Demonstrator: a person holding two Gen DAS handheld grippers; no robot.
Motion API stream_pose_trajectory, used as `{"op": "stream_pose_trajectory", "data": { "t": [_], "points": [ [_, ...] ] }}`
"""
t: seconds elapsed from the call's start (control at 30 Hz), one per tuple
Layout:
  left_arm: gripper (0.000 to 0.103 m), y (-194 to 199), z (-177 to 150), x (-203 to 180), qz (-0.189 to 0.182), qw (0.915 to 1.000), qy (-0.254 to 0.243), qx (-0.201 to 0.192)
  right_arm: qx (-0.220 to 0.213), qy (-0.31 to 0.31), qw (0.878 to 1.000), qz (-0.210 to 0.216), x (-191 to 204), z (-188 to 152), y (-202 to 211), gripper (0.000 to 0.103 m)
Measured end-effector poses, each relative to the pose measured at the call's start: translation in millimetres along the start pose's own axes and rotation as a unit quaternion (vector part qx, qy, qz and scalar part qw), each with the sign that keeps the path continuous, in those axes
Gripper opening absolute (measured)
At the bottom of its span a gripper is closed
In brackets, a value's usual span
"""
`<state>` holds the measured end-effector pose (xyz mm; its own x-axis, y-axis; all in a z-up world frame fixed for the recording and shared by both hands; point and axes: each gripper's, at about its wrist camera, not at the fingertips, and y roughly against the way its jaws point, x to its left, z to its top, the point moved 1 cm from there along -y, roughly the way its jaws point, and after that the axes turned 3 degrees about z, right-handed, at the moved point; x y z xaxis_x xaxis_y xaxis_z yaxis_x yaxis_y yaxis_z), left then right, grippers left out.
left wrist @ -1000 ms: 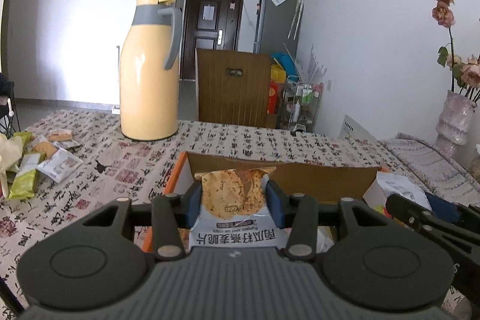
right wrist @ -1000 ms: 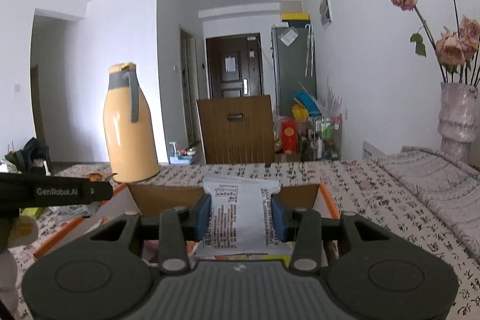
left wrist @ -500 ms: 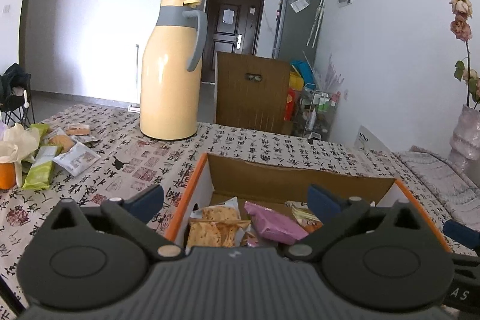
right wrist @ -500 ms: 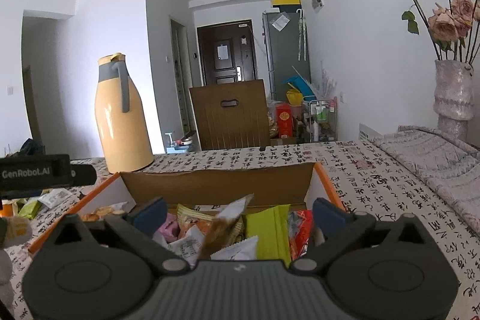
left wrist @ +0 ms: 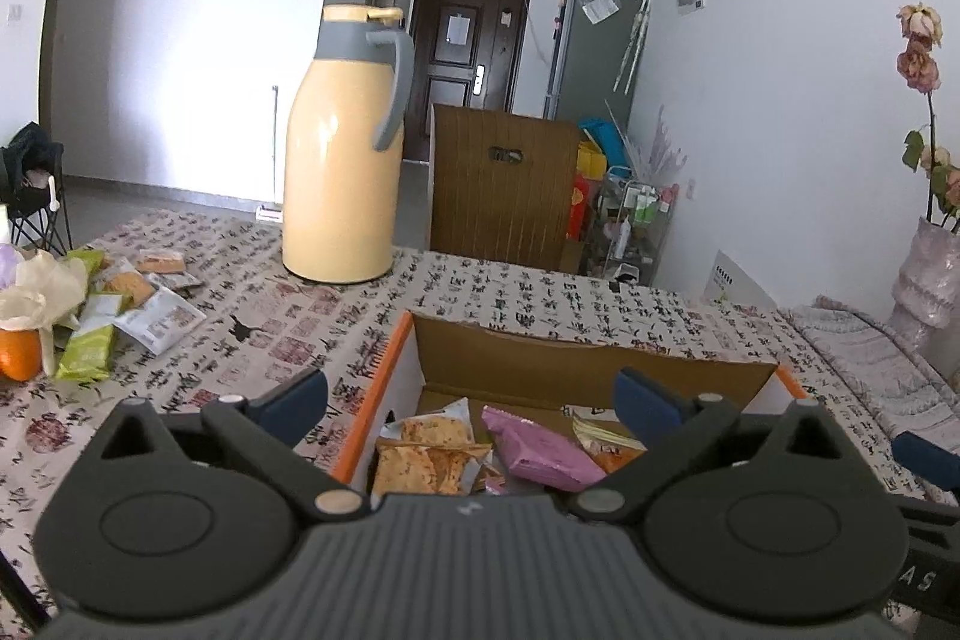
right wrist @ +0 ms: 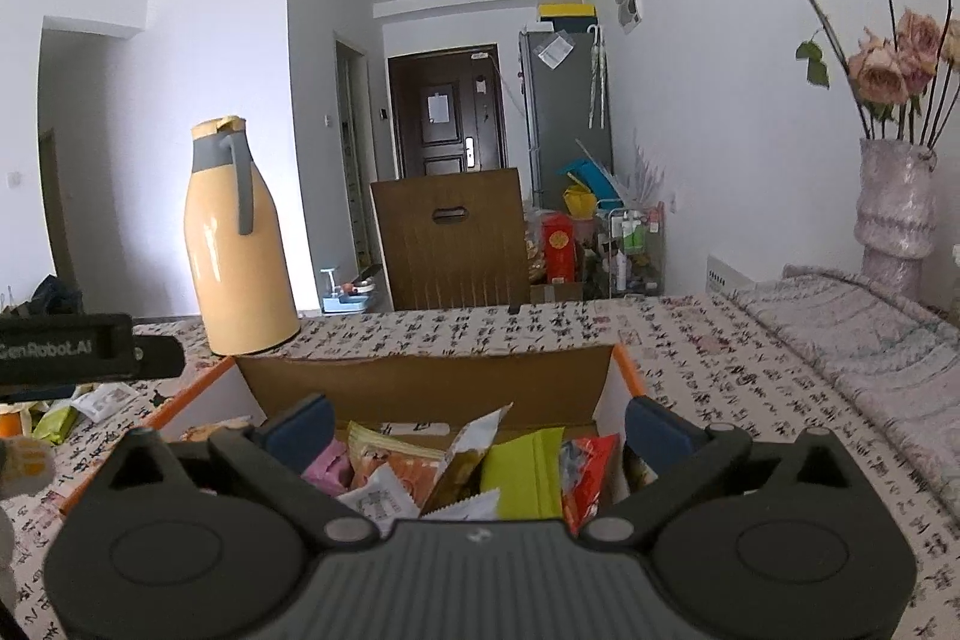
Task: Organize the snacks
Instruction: 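Withdraw both tools from the box toward the remaining cracker packets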
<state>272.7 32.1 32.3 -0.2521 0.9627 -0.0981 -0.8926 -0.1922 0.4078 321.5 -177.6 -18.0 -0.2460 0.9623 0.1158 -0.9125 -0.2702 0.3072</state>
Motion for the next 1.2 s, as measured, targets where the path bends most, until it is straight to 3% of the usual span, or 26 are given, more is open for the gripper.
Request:
{"op": "stream_pose_trajectory", "data": {
  "t": [0.43, 0.73, 1.2],
  "points": [
    [0.103, 51.5, -12.2, 17.7, -0.004, 1.0000, -0.007, 0.002, 0.000, 0.021, 1.000, 0.001, 15.5, -5.1, 54.2, 0.103],
    [0.103, 73.6, -41.1, 38.9, -0.003, 0.9995, -0.018, 0.027, 0.026, 0.021, 0.999, 0.008, 26.2, -30.0, 80.6, 0.103],
    [0.103, 86.6, -84.7, 77.9, 0.006, 0.9968, -0.044, 0.066, 0.082, 0.022, 0.996, 0.021, 38.0, -69.1, 88.8, 0.103]
  ]
}}
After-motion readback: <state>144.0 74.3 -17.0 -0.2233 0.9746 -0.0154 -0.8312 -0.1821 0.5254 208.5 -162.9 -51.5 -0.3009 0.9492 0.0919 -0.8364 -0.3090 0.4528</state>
